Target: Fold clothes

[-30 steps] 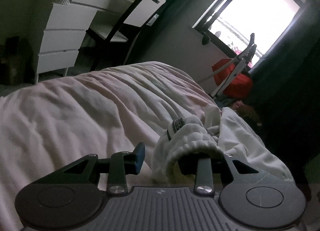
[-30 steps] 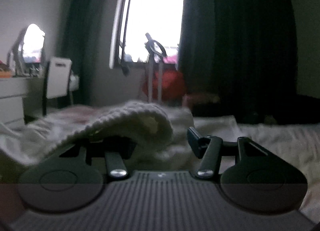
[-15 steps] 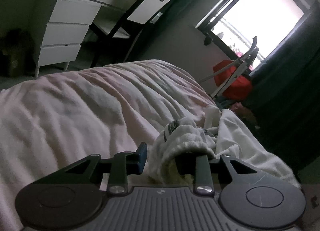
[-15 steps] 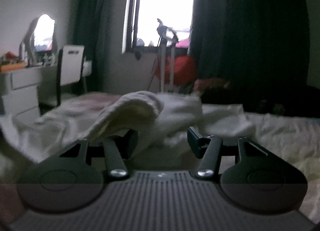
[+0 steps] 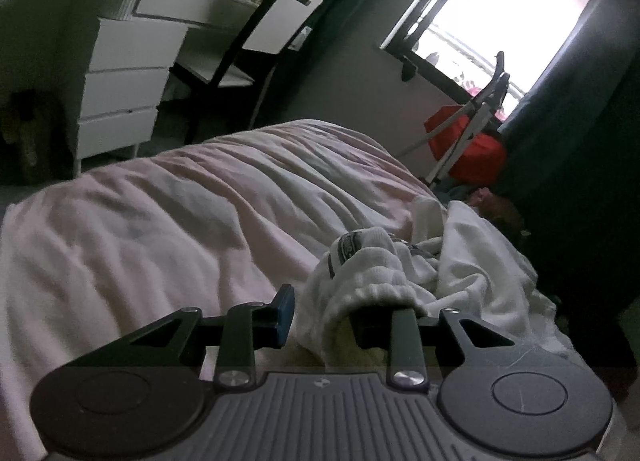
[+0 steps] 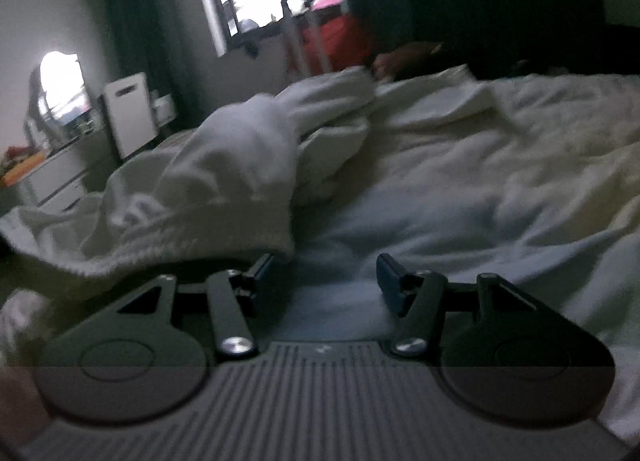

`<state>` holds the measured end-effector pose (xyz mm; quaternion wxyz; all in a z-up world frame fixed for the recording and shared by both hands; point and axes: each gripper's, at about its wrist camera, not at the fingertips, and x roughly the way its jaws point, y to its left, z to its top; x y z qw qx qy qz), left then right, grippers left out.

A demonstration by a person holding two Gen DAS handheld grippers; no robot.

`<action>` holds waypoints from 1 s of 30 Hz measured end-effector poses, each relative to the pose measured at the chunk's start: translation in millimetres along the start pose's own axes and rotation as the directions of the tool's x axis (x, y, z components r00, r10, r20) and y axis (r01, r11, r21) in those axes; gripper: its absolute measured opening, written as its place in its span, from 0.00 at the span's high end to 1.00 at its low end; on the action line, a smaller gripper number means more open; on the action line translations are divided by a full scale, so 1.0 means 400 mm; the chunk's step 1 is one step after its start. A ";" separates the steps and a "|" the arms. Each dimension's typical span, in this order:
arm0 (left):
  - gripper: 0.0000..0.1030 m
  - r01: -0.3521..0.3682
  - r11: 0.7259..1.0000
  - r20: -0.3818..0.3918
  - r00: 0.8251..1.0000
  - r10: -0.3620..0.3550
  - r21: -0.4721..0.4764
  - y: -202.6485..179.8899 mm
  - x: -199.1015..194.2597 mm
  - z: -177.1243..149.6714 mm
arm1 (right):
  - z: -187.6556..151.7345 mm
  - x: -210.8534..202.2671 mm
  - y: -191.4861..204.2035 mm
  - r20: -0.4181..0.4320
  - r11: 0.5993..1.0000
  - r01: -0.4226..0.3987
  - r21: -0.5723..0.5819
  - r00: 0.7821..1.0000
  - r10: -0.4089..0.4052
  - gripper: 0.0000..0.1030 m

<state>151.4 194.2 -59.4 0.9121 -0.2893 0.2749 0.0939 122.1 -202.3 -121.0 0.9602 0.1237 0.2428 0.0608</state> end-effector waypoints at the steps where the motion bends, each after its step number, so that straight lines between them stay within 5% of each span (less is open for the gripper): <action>1: 0.70 -0.001 1.000 0.000 1.000 0.001 -0.007 0.002 0.002 0.002 | 0.000 0.009 0.006 -0.008 1.000 -0.011 -0.009 1.000 0.011 0.42; 12: 0.66 -0.036 0.999 0.055 0.998 0.036 0.007 -0.006 0.026 0.007 | 0.035 0.097 0.023 0.038 0.994 -0.073 0.077 0.997 0.070 0.44; 18: 0.73 -0.014 0.999 0.039 0.999 0.016 -0.044 0.016 0.044 0.005 | 0.031 0.112 0.052 0.049 0.991 -0.119 0.056 0.992 0.116 0.90; 19: 0.75 -0.006 0.999 0.039 0.999 0.008 -0.047 0.019 0.043 0.007 | 0.035 0.104 0.053 0.063 0.992 -0.115 0.054 0.992 0.111 0.90; 24: 0.83 0.024 0.999 0.050 0.999 -0.021 -0.046 0.024 0.036 0.013 | 0.081 -0.011 0.092 0.180 0.997 -0.060 -0.051 0.981 0.068 0.92; 30: 0.88 0.156 0.988 0.107 0.982 -0.153 -0.022 0.008 -0.031 0.018 | 0.128 -0.212 0.149 0.278 0.986 0.015 -0.164 0.960 0.032 0.92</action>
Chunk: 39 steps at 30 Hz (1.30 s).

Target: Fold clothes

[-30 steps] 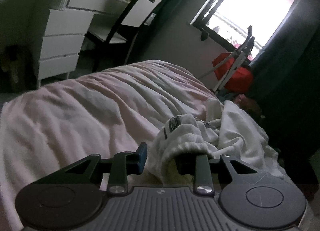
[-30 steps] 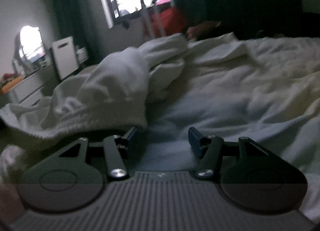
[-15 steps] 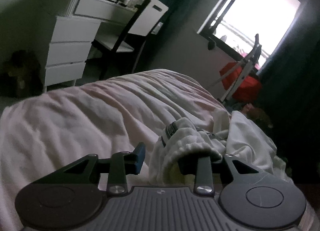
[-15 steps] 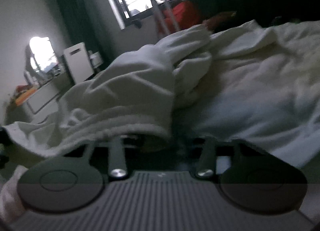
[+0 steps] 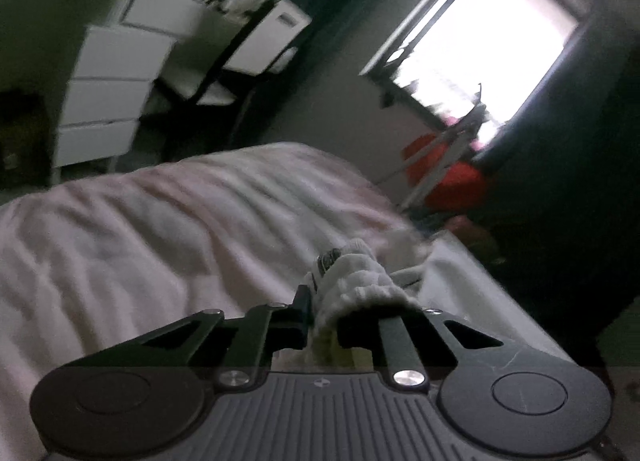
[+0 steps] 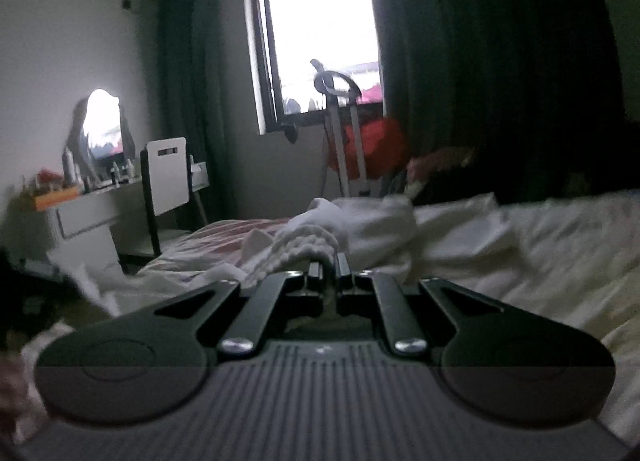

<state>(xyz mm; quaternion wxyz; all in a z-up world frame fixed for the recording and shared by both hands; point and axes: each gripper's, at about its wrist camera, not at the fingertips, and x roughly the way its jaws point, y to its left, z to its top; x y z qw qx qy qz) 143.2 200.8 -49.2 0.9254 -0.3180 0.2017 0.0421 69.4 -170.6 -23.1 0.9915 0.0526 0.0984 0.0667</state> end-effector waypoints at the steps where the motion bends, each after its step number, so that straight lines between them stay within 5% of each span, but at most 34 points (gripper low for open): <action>1: 0.88 0.026 1.000 0.014 1.000 -0.026 -0.006 -0.004 -0.017 0.006 | 0.009 -0.032 0.006 -0.002 1.000 0.011 -0.012 1.000 -0.011 0.92; 5: 0.88 0.077 0.997 0.020 0.997 -0.077 -0.014 0.004 -0.076 0.019 | 0.005 -0.156 0.009 -0.067 1.000 0.029 0.008 0.997 -0.029 0.92; 13: 0.86 0.130 0.991 -0.202 0.971 -0.126 0.010 0.028 -0.083 0.018 | -0.150 -0.210 -0.029 -0.315 0.975 0.027 0.220 0.948 0.044 0.90; 19: 0.84 0.060 0.986 -0.296 0.955 -0.012 0.154 0.020 -0.078 -0.019 | -0.176 -0.193 -0.047 -0.380 0.949 0.054 0.311 0.922 0.073 0.88; 21: 0.70 0.065 0.983 -0.332 0.943 -0.005 0.169 0.029 -0.091 -0.025 | -0.179 -0.199 -0.057 -0.405 0.936 0.038 0.349 0.907 0.114 0.83; 25: 0.51 0.079 0.969 -0.320 0.947 -0.001 0.233 0.030 -0.173 -0.017 | -0.161 -0.249 -0.081 -0.379 0.903 -0.034 0.429 0.900 0.214 0.33; 27: 0.29 0.096 0.964 -0.300 0.954 -0.017 0.249 0.029 -0.219 -0.010 | -0.149 -0.272 -0.083 -0.345 0.892 -0.077 0.446 0.905 0.250 0.29; 33: 0.07 0.183 0.964 -0.278 0.952 -0.124 0.195 0.017 -0.235 0.010 | -0.154 -0.250 -0.113 -0.303 0.852 -0.069 0.520 0.917 0.259 0.29; 36: 0.07 0.170 0.967 -0.325 0.940 -0.102 0.188 0.011 -0.167 -0.002 | -0.174 -0.217 -0.137 -0.304 0.833 -0.017 0.553 0.927 0.221 0.30; 39: 0.08 0.087 0.976 -0.380 0.925 -0.005 0.198 0.024 -0.084 -0.026 | -0.204 -0.168 -0.168 -0.299 0.796 0.020 0.605 0.932 0.203 0.30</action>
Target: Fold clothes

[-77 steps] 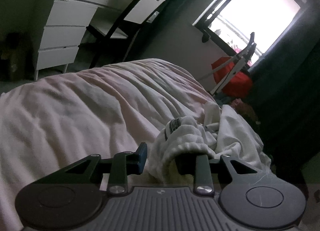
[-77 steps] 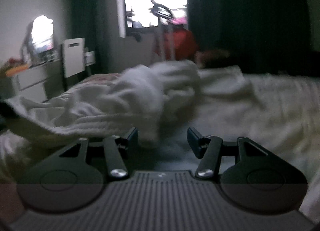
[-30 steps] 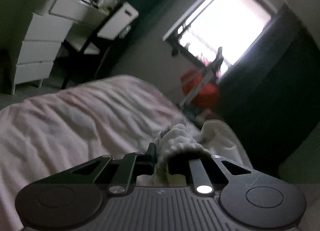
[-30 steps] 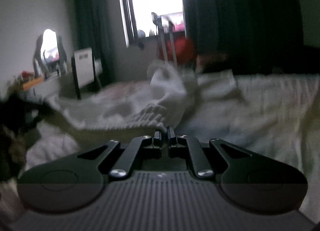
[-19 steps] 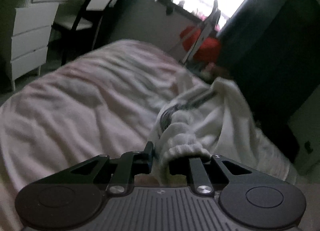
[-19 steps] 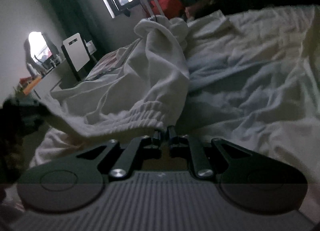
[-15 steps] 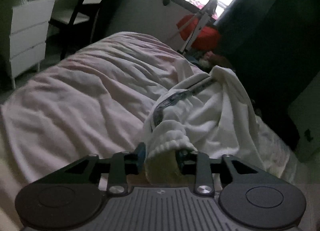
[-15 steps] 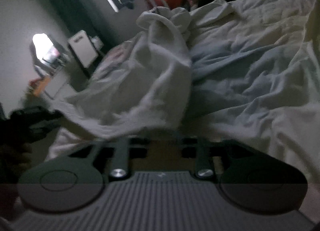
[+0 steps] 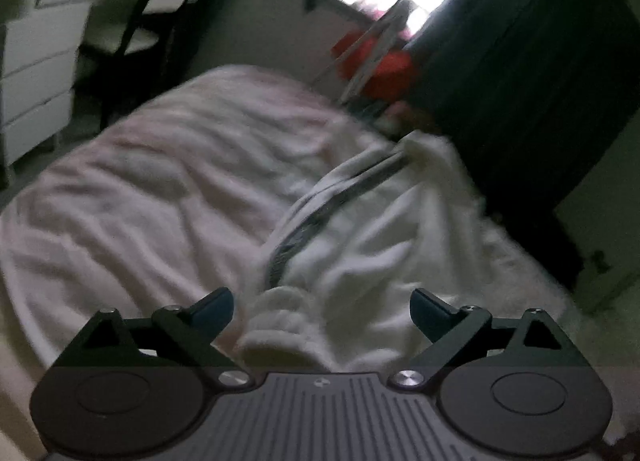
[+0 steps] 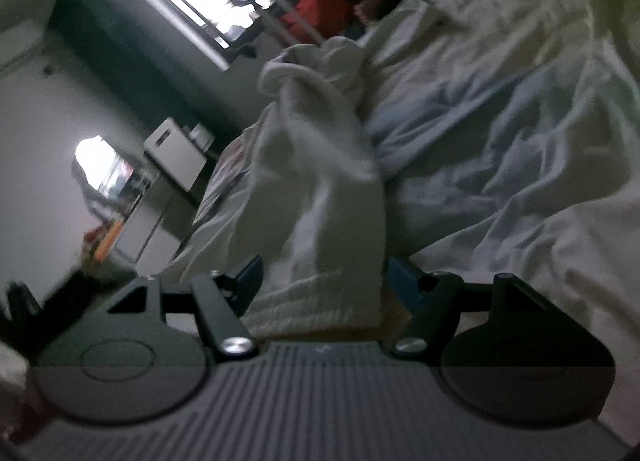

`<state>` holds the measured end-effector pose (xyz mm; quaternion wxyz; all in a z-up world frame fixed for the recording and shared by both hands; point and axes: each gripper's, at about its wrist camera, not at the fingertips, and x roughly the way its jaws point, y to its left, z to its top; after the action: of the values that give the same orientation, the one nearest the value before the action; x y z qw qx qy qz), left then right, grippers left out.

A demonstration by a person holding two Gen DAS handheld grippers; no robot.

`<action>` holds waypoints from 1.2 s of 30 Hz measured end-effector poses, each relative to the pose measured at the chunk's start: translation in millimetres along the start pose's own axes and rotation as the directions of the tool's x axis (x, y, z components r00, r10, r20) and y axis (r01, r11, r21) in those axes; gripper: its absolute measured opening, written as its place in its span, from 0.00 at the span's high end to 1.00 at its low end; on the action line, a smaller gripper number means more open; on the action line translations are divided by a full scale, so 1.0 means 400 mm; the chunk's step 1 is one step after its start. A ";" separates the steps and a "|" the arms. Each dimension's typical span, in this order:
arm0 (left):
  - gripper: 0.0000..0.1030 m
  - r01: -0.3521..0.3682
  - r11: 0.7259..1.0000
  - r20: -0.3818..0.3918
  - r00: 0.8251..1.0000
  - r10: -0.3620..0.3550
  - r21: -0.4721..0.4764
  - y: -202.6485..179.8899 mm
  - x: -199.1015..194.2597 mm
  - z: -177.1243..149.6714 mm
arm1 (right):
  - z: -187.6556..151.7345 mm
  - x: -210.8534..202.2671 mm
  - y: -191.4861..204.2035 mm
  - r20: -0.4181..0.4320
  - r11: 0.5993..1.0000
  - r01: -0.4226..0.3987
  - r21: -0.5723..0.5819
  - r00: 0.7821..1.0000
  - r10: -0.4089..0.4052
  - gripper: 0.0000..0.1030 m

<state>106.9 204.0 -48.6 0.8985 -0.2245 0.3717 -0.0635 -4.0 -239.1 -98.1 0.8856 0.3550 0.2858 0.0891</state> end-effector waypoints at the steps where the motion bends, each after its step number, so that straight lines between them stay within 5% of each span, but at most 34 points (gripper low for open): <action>1: 0.09 -0.019 1.000 -0.021 1.000 0.019 -0.001 0.007 0.027 0.001 | 0.004 0.016 -0.012 0.005 1.000 0.003 0.022 1.000 -0.003 0.30; 6: 0.27 0.017 1.000 -0.115 0.993 -0.016 0.004 0.018 0.096 -0.018 | 0.011 0.097 -0.051 -0.035 0.994 -0.051 0.095 0.998 0.054 0.31; 10: 0.38 0.003 0.999 -0.083 0.997 0.001 0.041 -0.001 0.098 -0.031 | -0.001 0.138 -0.040 -0.065 0.998 -0.033 0.052 0.997 0.036 0.55; 12: 0.66 -0.029 0.998 -0.063 0.997 0.033 0.063 -0.005 0.095 -0.030 | -0.012 0.140 -0.034 -0.057 0.998 -0.028 0.054 0.998 0.031 0.64; 14: 0.83 -0.039 0.999 -0.049 0.998 0.041 0.035 0.007 0.089 -0.020 | -0.025 0.128 -0.022 -0.050 0.995 -0.047 0.086 0.997 0.051 0.71; 18: 0.87 -0.041 0.998 0.017 0.999 0.040 0.041 0.005 0.057 0.048 | -0.070 0.106 0.044 -0.060 0.991 -0.086 0.101 0.994 0.093 0.78; 22: 0.87 -0.069 0.994 0.135 0.989 0.057 0.083 0.005 0.008 0.194 | -0.130 0.119 0.173 -0.061 0.971 -0.211 0.111 0.974 0.218 0.81; 28: 0.88 -0.213 0.966 0.312 0.936 0.160 0.144 0.016 -0.029 0.466 | -0.196 0.310 0.422 -0.138 0.922 -0.362 0.137 0.915 0.379 0.88; 32: 0.88 -0.305 0.938 0.341 0.910 0.236 0.165 0.065 0.044 0.614 | -0.239 0.482 0.537 -0.187 0.897 -0.408 0.172 0.880 0.436 0.88; 36: 0.88 -0.372 0.911 0.303 0.902 0.309 0.179 0.136 0.203 0.678 | -0.284 0.624 0.582 -0.263 0.918 -0.371 0.143 0.880 0.397 0.88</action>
<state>351.3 326.2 43.9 0.9575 -0.0551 0.2704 0.0834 146.8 87.0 -116.8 0.7830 0.4267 0.3384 0.3005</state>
